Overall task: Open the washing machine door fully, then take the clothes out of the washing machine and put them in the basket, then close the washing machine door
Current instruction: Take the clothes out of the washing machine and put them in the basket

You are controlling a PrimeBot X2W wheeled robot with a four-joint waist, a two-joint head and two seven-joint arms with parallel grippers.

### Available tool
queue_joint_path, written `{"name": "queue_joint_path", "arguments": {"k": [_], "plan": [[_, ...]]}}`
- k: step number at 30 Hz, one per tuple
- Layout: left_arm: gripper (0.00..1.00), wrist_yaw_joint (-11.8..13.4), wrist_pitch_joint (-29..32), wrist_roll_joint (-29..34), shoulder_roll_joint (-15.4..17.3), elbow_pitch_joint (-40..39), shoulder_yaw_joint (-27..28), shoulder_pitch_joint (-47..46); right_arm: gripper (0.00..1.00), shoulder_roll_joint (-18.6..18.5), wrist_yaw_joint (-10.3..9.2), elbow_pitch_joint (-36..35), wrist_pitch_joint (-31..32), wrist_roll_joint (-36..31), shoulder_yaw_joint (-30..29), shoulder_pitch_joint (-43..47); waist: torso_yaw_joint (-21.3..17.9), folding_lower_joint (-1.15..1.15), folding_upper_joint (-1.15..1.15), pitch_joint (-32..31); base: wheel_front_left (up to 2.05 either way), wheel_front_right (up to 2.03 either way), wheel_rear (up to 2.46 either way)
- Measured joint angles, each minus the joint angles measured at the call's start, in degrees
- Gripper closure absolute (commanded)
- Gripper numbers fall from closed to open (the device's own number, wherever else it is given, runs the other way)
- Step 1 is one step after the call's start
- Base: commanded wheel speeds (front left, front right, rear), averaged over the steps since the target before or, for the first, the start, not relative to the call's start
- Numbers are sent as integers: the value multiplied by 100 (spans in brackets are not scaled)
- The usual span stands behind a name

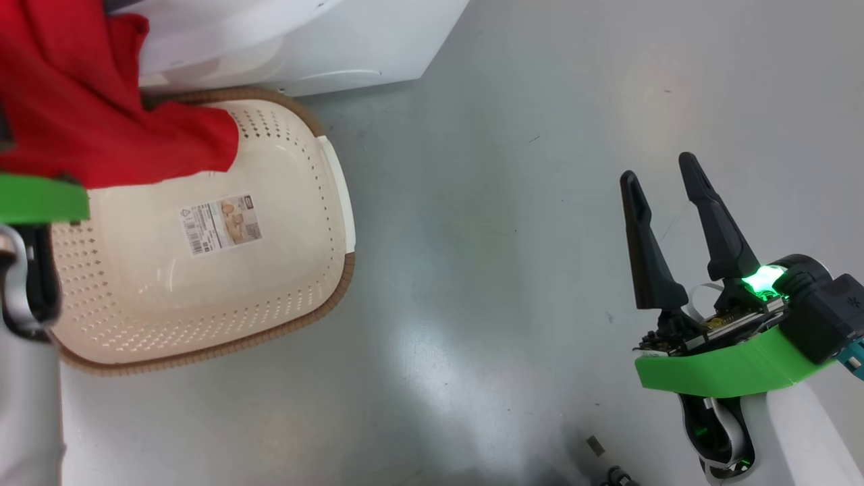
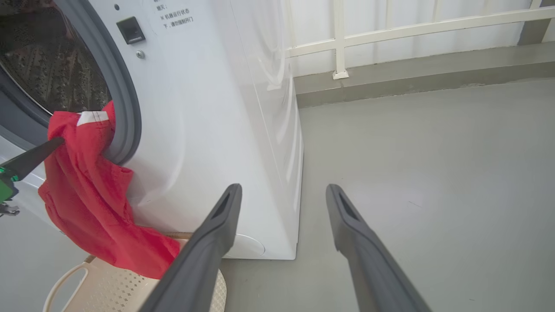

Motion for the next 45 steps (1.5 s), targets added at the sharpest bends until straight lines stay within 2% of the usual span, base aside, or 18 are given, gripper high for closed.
{"name": "queue_joint_path", "arguments": {"k": [15,23,27,33,45], "plan": [[100,14,38,-11,-202,-1907,-37,1494,0,0,0,9,0,7,-49,-5,136,0,0,-75,0,0,0],[100,16,357,-52,-370,-2287,-279,2263,0,-1,0,1,0,27,-59,-4,201,0,0,-97,0,0,0],[100,10,334,-80,-374,-1986,-323,2310,0,-1,0,3,0,36,-35,-5,198,0,0,-76,0,0,0],[100,-56,235,-112,-375,-1135,-411,2233,0,-1,0,3,0,42,-4,-7,135,0,0,-64,0,0,0],[100,-387,131,-222,-405,1532,-710,1288,0,0,0,5,0,155,71,-11,-59,0,0,-8,0,0,0]]}}
